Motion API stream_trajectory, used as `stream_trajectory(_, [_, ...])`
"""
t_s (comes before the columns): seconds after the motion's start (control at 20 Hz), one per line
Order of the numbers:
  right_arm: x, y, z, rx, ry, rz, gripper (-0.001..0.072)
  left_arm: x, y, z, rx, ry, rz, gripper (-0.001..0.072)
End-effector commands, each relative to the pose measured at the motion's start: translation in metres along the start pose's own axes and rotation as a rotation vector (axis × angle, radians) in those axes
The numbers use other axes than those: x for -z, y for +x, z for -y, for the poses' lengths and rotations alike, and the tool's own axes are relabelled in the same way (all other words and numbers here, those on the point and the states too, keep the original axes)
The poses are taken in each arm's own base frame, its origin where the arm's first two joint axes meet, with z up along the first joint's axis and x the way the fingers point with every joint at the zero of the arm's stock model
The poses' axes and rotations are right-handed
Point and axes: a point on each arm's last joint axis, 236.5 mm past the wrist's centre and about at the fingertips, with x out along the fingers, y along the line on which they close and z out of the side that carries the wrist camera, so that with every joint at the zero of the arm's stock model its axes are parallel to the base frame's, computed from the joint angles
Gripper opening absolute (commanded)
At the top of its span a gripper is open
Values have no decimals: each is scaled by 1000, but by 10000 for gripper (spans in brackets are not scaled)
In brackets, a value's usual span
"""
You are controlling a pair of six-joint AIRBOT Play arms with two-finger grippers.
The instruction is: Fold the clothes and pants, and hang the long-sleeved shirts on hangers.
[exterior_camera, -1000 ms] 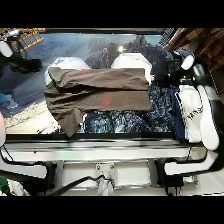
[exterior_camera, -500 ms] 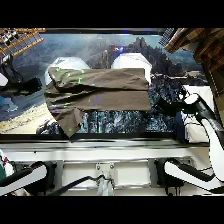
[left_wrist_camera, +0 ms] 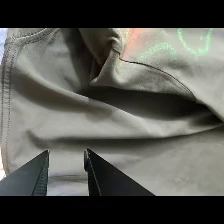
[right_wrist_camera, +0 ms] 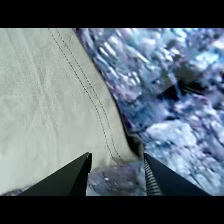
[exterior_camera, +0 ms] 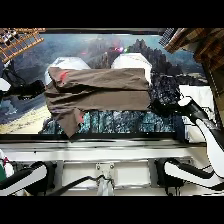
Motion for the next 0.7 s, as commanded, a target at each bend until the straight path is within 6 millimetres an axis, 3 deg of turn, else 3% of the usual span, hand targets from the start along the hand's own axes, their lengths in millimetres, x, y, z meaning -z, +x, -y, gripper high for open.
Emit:
stream_trajectory(0.0, [-2, 8, -5, -3, -1, 13, 406, 0, 0, -1, -1, 0, 1, 226])
stream_trajectory(0.05, [-2, 10, -6, -2, -6, 15, 398, -1, 0, -1, -2, 11, 4, 225])
stream_trajectory(0.15, [0, 15, -9, 2, -25, 17, 286, -2, 0, -6, -11, 12, 7, 226])
stream_trajectory(0.3, [0, 17, -14, -2, -46, 31, 30, 2, -3, -32, -93, 42, -18, 246])
stream_trajectory(0.35, [0, 16, -14, -1, -47, 30, 29, 6, -4, -45, -128, 45, -36, 331])
stream_trajectory(0.4, [0, 17, -14, -1, -57, 28, 29, 11, -5, -55, -138, 20, -57, 372])
stream_trajectory(0.55, [2, 17, -14, 0, -81, 23, 28, 43, 6, -73, -129, -74, -137, 372])
stream_trajectory(0.65, [2, 17, -13, 2, -84, 23, 28, 66, 19, -66, -73, -76, -182, 372])
